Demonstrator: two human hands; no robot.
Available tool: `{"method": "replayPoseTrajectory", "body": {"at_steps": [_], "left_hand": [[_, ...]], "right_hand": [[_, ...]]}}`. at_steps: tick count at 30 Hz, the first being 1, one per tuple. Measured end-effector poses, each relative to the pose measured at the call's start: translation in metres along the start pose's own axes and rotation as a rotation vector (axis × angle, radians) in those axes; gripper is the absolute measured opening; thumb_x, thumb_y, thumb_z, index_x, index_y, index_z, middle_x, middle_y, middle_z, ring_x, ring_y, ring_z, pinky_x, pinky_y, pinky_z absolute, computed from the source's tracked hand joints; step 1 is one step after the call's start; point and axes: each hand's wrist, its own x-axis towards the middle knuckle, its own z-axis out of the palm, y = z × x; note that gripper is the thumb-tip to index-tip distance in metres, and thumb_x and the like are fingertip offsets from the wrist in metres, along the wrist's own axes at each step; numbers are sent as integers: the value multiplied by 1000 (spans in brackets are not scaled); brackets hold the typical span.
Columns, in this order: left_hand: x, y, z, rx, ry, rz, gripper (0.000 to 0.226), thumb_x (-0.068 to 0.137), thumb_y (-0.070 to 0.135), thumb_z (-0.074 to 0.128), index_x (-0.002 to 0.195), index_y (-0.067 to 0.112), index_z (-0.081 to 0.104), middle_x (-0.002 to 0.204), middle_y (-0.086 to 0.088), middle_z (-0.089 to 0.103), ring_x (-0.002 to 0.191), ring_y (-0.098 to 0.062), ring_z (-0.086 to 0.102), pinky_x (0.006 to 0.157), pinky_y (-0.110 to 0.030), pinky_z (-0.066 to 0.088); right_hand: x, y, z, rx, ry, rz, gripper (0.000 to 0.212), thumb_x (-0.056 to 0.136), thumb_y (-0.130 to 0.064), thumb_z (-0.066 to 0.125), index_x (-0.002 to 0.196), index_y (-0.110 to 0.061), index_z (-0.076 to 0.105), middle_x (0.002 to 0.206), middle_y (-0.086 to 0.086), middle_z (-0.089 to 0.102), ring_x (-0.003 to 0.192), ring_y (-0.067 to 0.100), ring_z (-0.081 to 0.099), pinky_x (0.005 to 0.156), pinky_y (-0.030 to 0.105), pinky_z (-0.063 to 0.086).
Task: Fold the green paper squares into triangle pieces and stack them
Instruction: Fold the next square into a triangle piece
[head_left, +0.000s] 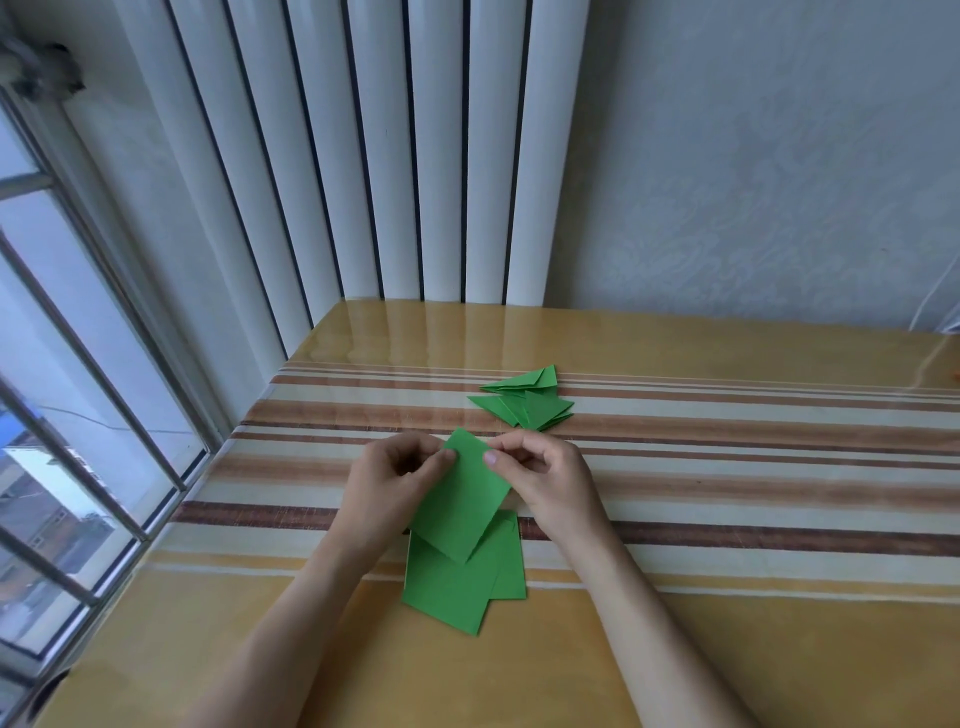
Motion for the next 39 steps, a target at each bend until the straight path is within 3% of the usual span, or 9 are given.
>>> {"method": "replayPoseTrajectory", "body": {"at_steps": [5,9,13,17,23,26,30,35,39], "left_hand": [[-3,6,1,-234,98,-184,20,98,26,69,93,9,78,87,-11,79,74,-25,75,57,-33,61],[-2,4,3,-273,108,-234,12,100,22,68,103,15,77,91,-8,80,75,-22,76,53,-31,58],[1,-1,2,-257,125,-180,8,101,14,66,106,17,62,89,-9,72,73,-23,69,57,-35,57],[2,-1,2,-194,76,-127,7,103,11,61,100,10,68,101,-19,71,81,-29,70,73,-49,61],[0,5,4,-236,29,-130,33,102,45,59,93,19,78,88,-13,77,80,-28,71,76,-43,58],[-2,6,6,-156,-5,-70,23,95,40,69,82,23,77,75,0,73,68,-14,67,63,-32,53],[3,-7,2,6,-7,-2,22,100,33,67,83,19,71,73,-1,69,66,-14,62,64,-37,49],[2,-6,3,218,-131,138,22,101,33,65,83,21,67,71,7,66,64,-4,55,60,-21,42],[4,-8,2,247,-116,165,19,102,30,65,85,23,67,71,11,66,64,-2,55,59,-17,42]], "right_hand": [[0,1,5,-3,4,32,35,80,-43,81,107,-26,66,98,6,73,92,27,71,87,53,59],[-1,-4,7,-29,8,-75,20,87,-15,78,90,-28,64,86,-7,68,79,16,63,74,39,56],[-4,-10,8,-74,-41,-175,21,89,-4,76,90,-24,69,92,-10,66,79,12,62,70,27,52],[-7,-10,12,-166,-95,-236,20,87,-4,78,93,-23,73,101,-10,63,79,15,62,66,27,52],[-9,-10,15,-227,-85,-268,19,87,-16,82,100,-24,71,103,-11,61,80,17,61,69,33,55],[-10,-11,15,-225,-105,-243,11,92,-22,78,100,-22,71,104,-9,61,82,16,63,71,31,55],[-11,-15,12,-208,-100,-221,2,99,-19,67,100,-20,68,105,-6,63,86,14,64,69,26,52],[-10,-20,8,-245,-127,-227,39,99,-4,56,126,-30,67,123,-9,61,85,14,63,70,26,55],[-11,-22,5,-257,-163,-128,15,102,-6,59,111,-12,70,99,-8,61,74,-2,64,64,12,46]]}}
